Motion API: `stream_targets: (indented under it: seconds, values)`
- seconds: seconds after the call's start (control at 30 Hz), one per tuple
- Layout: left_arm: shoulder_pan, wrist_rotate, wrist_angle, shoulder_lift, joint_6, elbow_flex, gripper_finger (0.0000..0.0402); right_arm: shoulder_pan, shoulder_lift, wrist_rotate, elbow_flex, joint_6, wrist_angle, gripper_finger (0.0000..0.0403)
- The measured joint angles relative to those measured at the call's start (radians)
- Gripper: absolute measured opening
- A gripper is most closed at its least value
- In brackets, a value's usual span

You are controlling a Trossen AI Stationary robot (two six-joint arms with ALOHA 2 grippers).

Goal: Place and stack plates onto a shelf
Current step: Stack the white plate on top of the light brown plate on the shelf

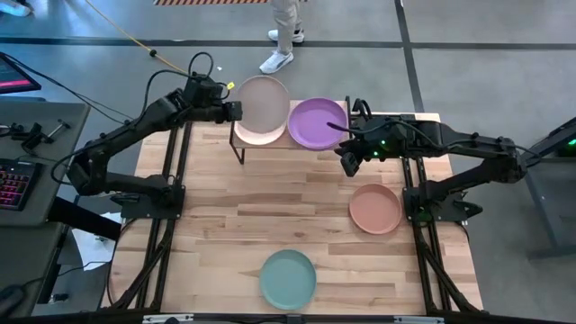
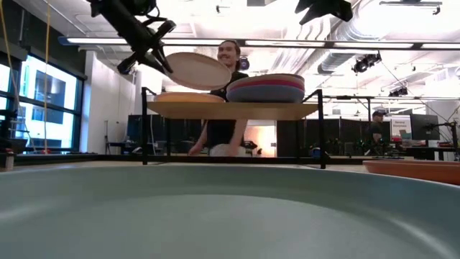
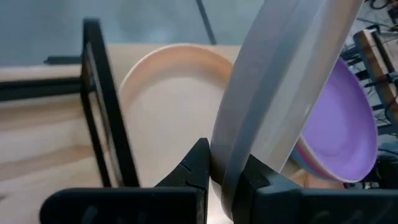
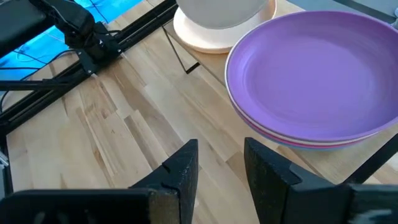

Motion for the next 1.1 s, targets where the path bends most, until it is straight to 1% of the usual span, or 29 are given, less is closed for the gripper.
stream_targets:
  seconds: [0.13, 0.37, 0.53, 0.7, 1.1]
  values:
    - [0.016, 0.009, -0.063, 0.000, 0.000, 0.000, 0.0017, 0.000, 0.000, 0.000, 0.000, -0.003, 0.000, 0.0110]
    - [0.015, 0.033, -0.067, 0.001, -0.015, 0.000, 0.0021, 0.000, 0.000, 0.000, 0.000, -0.003, 0.000, 0.0110]
    - [0.005, 0.033, -0.089, 0.031, -0.016, 0.001, 0.0027, 0.000, 0.000, 0.000, 0.000, 0.000, 0.000, 0.0110]
    - [0.006, 0.051, -0.075, 0.071, -0.026, 0.001, 0.0028, 0.000, 0.000, 0.000, 0.000, 0.008, 0.000, 0.0110]
    - [0.008, 0.058, -0.055, 0.081, -0.026, 0.002, 0.0032, 0.000, 0.000, 0.000, -0.001, 0.008, 0.000, 0.0110]
